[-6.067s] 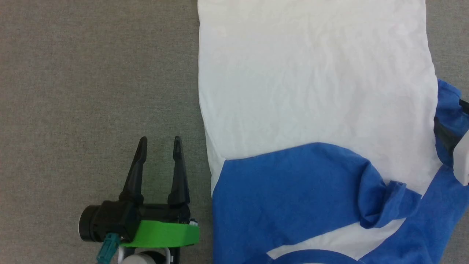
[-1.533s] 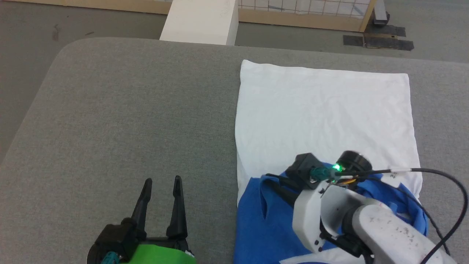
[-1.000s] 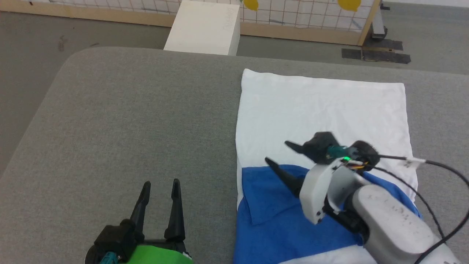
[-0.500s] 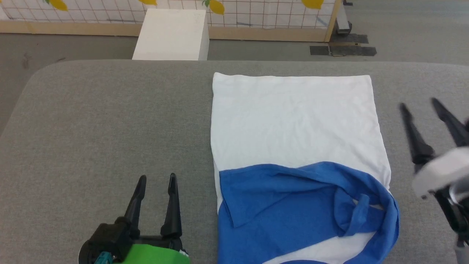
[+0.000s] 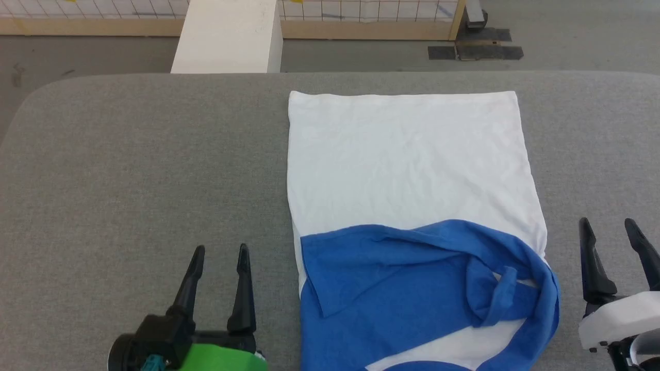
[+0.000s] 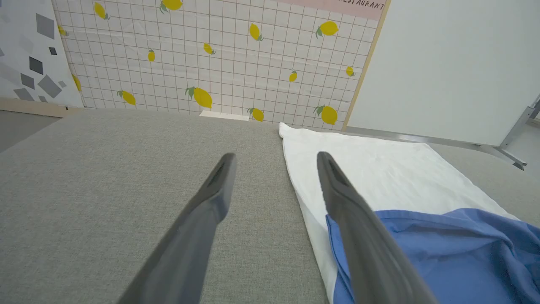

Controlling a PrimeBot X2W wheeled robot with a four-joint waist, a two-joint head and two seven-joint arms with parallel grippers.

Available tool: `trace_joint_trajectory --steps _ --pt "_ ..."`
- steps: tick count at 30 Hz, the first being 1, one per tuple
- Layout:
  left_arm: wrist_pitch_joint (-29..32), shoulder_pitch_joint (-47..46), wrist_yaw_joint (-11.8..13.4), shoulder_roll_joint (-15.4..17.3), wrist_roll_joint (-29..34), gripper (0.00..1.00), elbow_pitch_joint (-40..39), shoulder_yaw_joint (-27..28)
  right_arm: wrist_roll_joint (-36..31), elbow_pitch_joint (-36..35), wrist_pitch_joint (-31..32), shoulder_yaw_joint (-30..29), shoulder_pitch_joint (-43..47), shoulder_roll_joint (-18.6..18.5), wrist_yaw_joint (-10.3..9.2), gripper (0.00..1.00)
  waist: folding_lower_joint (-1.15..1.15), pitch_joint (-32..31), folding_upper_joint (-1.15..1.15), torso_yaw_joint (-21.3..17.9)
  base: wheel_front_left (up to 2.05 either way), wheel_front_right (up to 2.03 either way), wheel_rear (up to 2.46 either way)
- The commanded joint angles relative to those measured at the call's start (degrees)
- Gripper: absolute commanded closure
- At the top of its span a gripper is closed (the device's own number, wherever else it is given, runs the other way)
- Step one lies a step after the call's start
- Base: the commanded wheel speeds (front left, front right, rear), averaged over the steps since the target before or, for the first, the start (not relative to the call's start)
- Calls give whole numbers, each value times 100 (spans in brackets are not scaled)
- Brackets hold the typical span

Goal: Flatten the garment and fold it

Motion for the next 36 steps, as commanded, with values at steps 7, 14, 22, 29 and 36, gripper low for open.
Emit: trace_joint_trajectory --steps 7,14,22,29,36 --pt "503 -1429 -413 480 294 0 -198 52 -19 -324 -27 20 -235 -62 -9 0 0 603 0 -40 0 0 0" --pt "1874 -3788 -1008 1031 429 0 -20 120 95 -491 -57 127 -609 -206 -9 0 0 1408 0 -186 0 0 0" --pt "3171 -6119 -1529 1007 144 0 1206 50 257 -525 -199 190 -938 -217 -9 0 0 2215 0 -506 0 0 0" --pt "3988 -7099 -1695 939 -129 0 2272 -25 365 -521 -311 245 -1169 -265 -9 0 0 2819 0 -806 0 0 0" --pt "4884 -7189 -1800 1149 -214 0 2866 -266 473 -411 -394 359 -1391 -321 -9 0 0 3191 0 -1068 0 0 0"
